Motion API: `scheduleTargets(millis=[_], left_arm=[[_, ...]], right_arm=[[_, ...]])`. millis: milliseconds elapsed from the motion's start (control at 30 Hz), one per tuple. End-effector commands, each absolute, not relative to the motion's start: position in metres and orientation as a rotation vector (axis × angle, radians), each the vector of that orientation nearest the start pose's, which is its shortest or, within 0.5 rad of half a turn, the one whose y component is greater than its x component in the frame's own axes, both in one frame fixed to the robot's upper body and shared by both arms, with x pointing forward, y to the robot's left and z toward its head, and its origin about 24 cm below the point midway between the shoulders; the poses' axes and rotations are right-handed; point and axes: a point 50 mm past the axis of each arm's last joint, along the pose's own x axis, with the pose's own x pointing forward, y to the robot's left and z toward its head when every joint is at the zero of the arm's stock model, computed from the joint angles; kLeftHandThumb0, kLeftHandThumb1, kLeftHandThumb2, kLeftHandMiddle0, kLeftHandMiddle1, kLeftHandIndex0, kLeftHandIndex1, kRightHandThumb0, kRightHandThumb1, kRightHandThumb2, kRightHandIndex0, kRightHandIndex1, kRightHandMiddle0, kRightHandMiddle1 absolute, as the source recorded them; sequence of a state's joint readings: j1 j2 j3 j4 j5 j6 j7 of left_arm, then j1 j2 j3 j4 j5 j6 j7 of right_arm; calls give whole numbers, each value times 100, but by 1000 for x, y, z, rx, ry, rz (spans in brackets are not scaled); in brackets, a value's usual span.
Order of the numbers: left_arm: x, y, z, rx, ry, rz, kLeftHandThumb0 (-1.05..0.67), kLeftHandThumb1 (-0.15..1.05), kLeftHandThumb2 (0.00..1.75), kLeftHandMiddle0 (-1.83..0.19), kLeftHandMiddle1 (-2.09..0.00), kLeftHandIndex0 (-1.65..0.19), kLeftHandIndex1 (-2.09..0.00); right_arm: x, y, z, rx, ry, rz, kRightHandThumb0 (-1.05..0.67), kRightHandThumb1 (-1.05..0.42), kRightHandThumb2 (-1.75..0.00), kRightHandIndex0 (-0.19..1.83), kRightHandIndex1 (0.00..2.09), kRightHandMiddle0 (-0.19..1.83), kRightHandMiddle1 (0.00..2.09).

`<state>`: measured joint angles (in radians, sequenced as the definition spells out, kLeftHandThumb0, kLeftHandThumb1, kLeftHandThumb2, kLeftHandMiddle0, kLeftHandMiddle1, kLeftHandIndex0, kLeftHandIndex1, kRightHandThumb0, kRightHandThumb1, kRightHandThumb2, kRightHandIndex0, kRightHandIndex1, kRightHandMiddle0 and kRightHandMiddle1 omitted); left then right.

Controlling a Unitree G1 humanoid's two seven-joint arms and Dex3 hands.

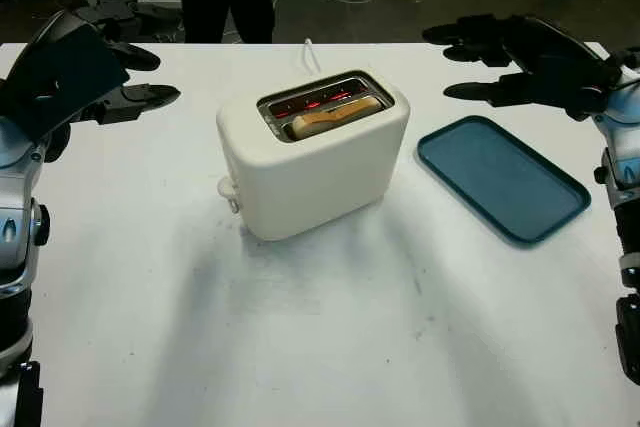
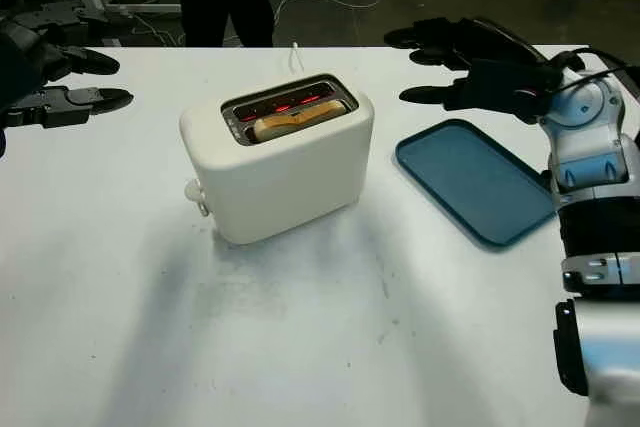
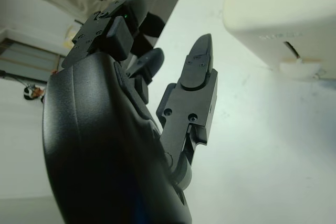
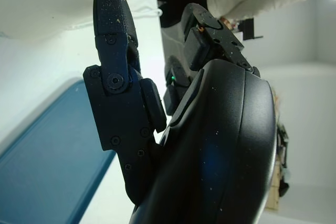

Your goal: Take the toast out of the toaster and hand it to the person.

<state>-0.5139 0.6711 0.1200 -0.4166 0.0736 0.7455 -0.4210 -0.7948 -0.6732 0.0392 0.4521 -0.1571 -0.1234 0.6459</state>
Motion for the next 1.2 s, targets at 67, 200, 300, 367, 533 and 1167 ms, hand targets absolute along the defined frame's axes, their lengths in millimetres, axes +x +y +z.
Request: scheduleTargets(millis=[67,200,300,367,533,1167], left_arm=[[287,222,246,665,-115,-127,-2,92,12,-10,-91,-30,-39],[288,221,247,672,-113,-126,-1,91,12,-11,-92,-30,-39],[288,220,247,666,-115,-126,-1,92,11,-11,-93,-30,-39],[288,220,247,661,-114,-127,-1,92,11,-10,-93,-30,-39],[289,219,247,675,-119,-130,-1,91,12,-10,-94,-30,-40],[289,221,248,680,-128,-125,-4,90,12,-8,-99,-29,-42]], right_arm=[[360,-226,219,-874,-192,478,-74,-92,-24,37,2,36,0],[361,-225,218,-832,-186,496,-77,-92,-23,35,1,35,0],[361,-225,218,-852,-184,492,-79,-92,-24,36,1,36,0],[361,-224,219,-863,-188,491,-81,-92,-25,36,1,36,1],[362,-224,219,-826,-191,500,-80,-92,-23,35,0,35,0],[360,-223,226,-911,-203,478,-75,-92,-24,38,1,38,1]])
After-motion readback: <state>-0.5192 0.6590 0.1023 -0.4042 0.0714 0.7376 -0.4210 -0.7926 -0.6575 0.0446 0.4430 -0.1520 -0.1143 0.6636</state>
